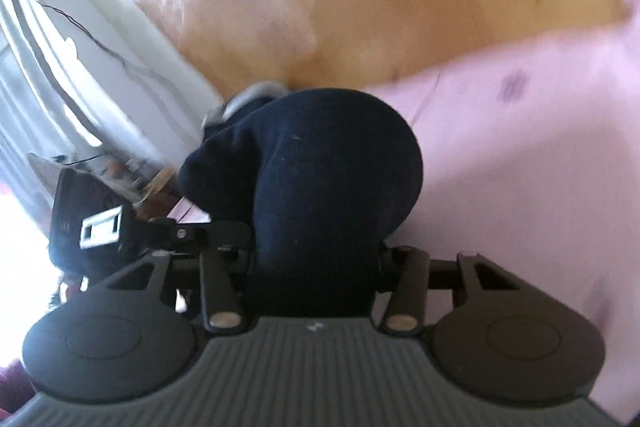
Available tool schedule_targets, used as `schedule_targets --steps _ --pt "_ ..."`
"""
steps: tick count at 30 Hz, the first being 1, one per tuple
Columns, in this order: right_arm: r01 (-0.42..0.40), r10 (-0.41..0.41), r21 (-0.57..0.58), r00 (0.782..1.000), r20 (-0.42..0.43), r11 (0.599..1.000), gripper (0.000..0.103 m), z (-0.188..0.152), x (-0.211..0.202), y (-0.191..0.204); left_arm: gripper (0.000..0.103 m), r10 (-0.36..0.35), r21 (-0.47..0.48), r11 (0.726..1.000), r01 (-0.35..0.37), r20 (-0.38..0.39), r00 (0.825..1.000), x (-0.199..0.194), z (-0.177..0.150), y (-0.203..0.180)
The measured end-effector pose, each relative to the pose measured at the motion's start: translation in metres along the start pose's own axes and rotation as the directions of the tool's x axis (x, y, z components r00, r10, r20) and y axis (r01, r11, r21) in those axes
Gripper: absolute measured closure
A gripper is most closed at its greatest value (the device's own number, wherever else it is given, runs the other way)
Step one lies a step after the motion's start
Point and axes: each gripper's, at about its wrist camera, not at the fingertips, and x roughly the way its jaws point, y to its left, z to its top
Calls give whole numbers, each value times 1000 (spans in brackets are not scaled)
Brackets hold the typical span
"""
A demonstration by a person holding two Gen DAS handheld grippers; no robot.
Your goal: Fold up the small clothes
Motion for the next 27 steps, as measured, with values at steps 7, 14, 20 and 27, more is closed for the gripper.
schedule_targets --steps 7,14,20,27 --pt "263 -257 13 929 264 965 51 74 -64 -89 14 -6 234 972 10 -17 1000 159 93 -105" --pt "450 -503 244 833 232 859 35 91 -58 -203 4 205 271 940 -205 29 978 258 94 -136" --pt "560 -567 111 779 266 821 20 89 -64 -176 0 330 355 849 -392 223 917 200 61 -157" --pt "604 -641 216 726 249 767 18 61 -104 -123 0 379 369 787 -494 343 860 101 11 -167"
